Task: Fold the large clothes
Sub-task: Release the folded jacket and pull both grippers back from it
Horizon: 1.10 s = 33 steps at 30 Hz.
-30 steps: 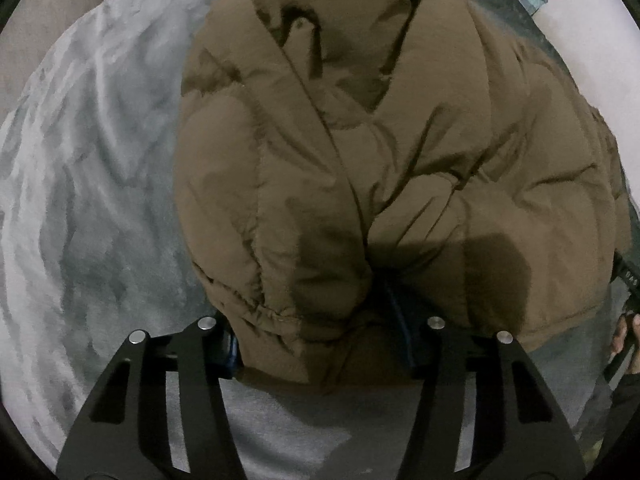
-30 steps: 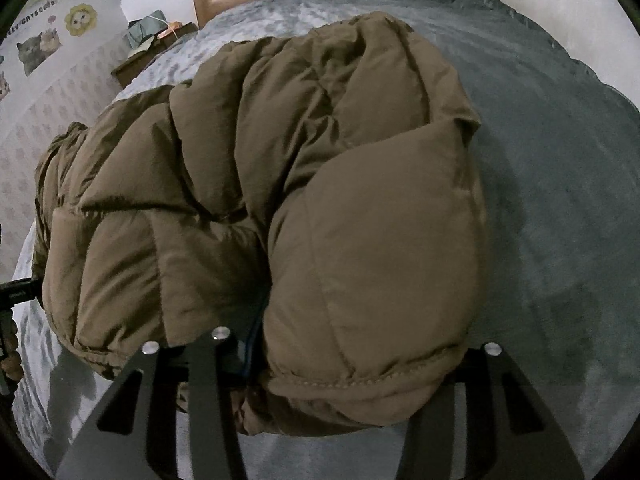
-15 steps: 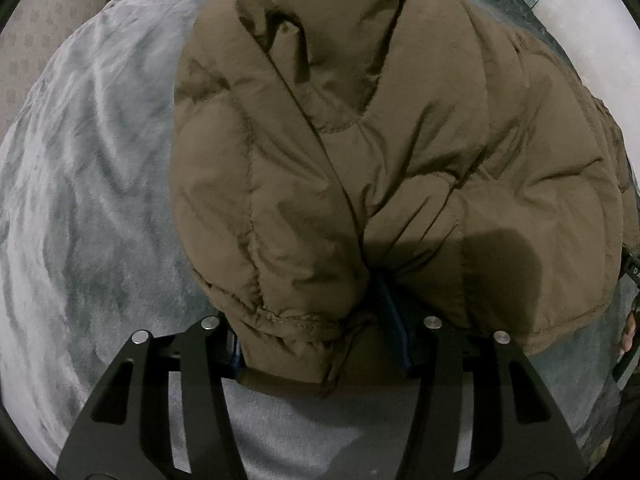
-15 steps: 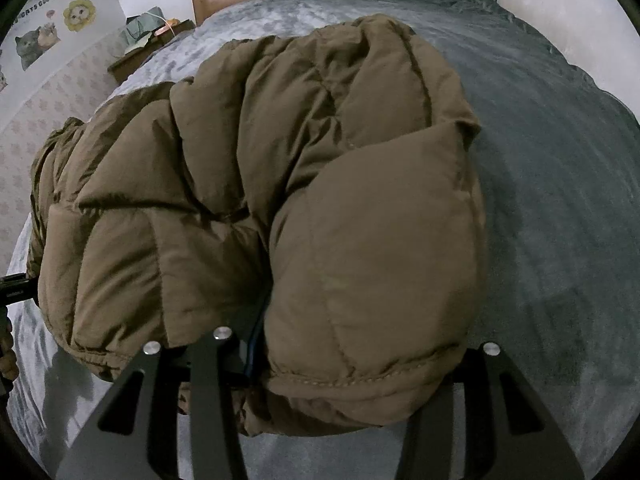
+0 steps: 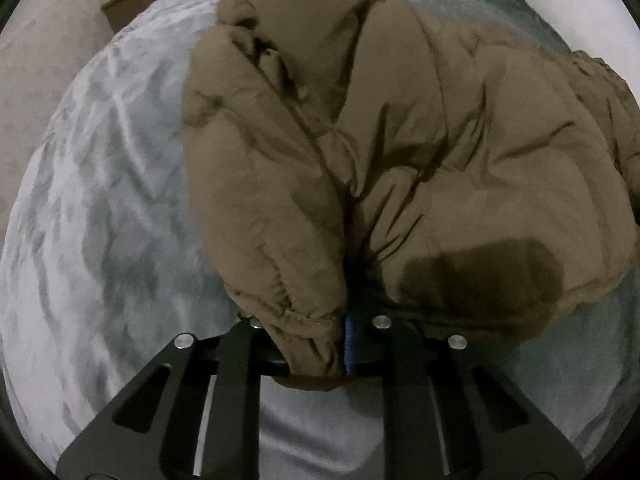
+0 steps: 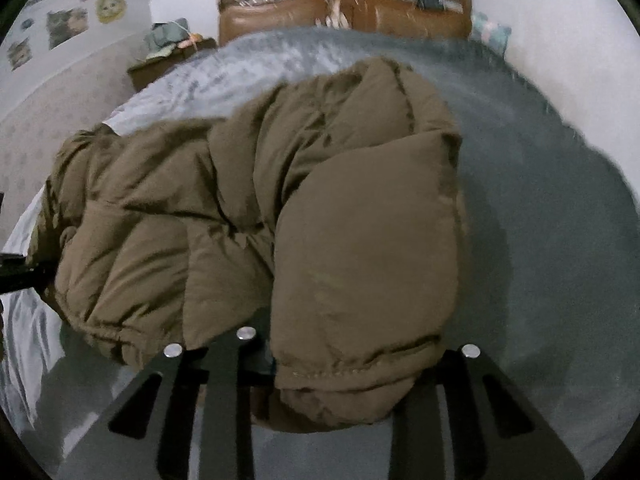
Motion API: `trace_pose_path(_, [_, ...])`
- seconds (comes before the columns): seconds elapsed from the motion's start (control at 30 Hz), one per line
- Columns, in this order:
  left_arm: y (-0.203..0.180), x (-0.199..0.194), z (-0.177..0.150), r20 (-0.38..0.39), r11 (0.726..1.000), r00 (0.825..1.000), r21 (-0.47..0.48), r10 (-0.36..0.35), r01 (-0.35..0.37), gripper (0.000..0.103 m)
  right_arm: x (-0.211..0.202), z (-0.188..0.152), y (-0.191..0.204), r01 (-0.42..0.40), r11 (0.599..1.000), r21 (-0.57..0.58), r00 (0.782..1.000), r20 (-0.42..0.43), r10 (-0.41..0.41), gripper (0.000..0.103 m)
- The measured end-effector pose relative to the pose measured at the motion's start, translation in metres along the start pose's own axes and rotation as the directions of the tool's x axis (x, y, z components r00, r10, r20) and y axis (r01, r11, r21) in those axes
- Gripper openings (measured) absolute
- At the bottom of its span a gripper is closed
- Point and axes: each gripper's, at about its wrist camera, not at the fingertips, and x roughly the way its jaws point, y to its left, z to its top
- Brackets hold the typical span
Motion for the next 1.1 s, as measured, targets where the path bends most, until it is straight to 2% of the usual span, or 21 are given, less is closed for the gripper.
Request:
trace_pose_path(0.17, [-0.006, -0.047, -0.046, 0.040, 0.999, 0.998, -0.018, -0.042, 0.043, 0.014, -0.052, -0.026, -0.011, -0.005, 1.000, 0.007, 0.999, 0.035, 0.005, 0.026])
trace_pose_path(0.33, [-0.018, -0.081, -0.108, 0.044, 0.997, 0.997, -0.023, -0.070, 0.071, 0.015, -0.102, -0.083, -0.026, -0.037, 0.999, 0.026, 0.999, 0.005, 0.036, 0.025])
trace_pose_path(0.43, [-0.026, -0.096, -0.141, 0.052, 0.997, 0.996, -0.008, -0.071, 0.071, 0.017, -0.115, -0.111, -0.037, -0.067, 0.996, 0.057, 0.997, -0.025, 0.069, 0.027])
trace_pose_path(0.53, [-0.029, -0.088, -0.155, 0.041, 0.999, 0.998, -0.010, -0.041, 0.042, 0.030, -0.110, -0.131, -0.049, -0.098, 0.990, 0.104, 0.993, -0.061, 0.105, 0.035])
trace_pose_path(0.57, [-0.027, -0.086, -0.154, 0.040, 0.999, 0.999, -0.018, -0.033, 0.033, 0.039, -0.107, -0.137, -0.055, -0.107, 0.985, 0.137, 0.991, -0.069, 0.117, 0.040])
trace_pose_path(0.6, [-0.026, -0.089, -0.156, 0.043, 0.999, 0.999, -0.027, -0.020, 0.021, 0.053, -0.105, -0.140, -0.059, -0.115, 0.981, 0.158, 0.990, -0.069, 0.127, 0.043])
trace_pose_path(0.67, [-0.029, -0.089, -0.159, 0.054, 0.999, 0.998, -0.030, 0.043, -0.041, 0.076, -0.100, -0.150, -0.067, -0.124, 0.969, 0.212, 0.985, -0.092, 0.146, 0.059])
trace_pose_path(0.7, [-0.029, -0.092, -0.162, 0.069, 0.998, 0.996, -0.026, 0.062, -0.060, 0.083, -0.099, -0.154, -0.072, -0.126, 0.961, 0.245, 0.982, -0.106, 0.156, 0.063])
trace_pose_path(0.73, [-0.028, -0.095, -0.163, 0.074, 0.997, 0.995, -0.025, 0.068, -0.066, 0.085, -0.102, -0.160, -0.076, -0.106, 0.957, 0.270, 0.984, -0.113, 0.141, 0.074])
trace_pose_path(0.77, [-0.027, -0.100, -0.166, 0.081, 0.997, 0.994, -0.027, 0.077, -0.075, 0.086, -0.104, -0.162, -0.077, -0.094, 0.957, 0.274, 0.986, -0.108, 0.128, 0.080])
trace_pose_path(0.9, [-0.009, -0.125, -0.188, 0.137, 0.995, 0.986, -0.034, 0.096, -0.092, 0.098, -0.133, -0.173, -0.084, -0.052, 0.956, 0.289, 0.996, -0.051, 0.070, 0.089])
trace_pose_path(1.0, [-0.013, -0.151, -0.204, 0.215, 0.993, 0.970, -0.040, 0.117, -0.111, 0.100, -0.159, -0.177, -0.082, 0.033, 0.958, 0.285, 0.999, -0.005, -0.033, 0.091])
trace_pose_path(1.1, [-0.027, -0.176, -0.218, 0.265, 0.993, 0.957, -0.050, 0.115, -0.106, 0.100, -0.183, -0.177, -0.063, 0.116, 0.957, 0.266, 0.990, 0.041, -0.132, 0.098])
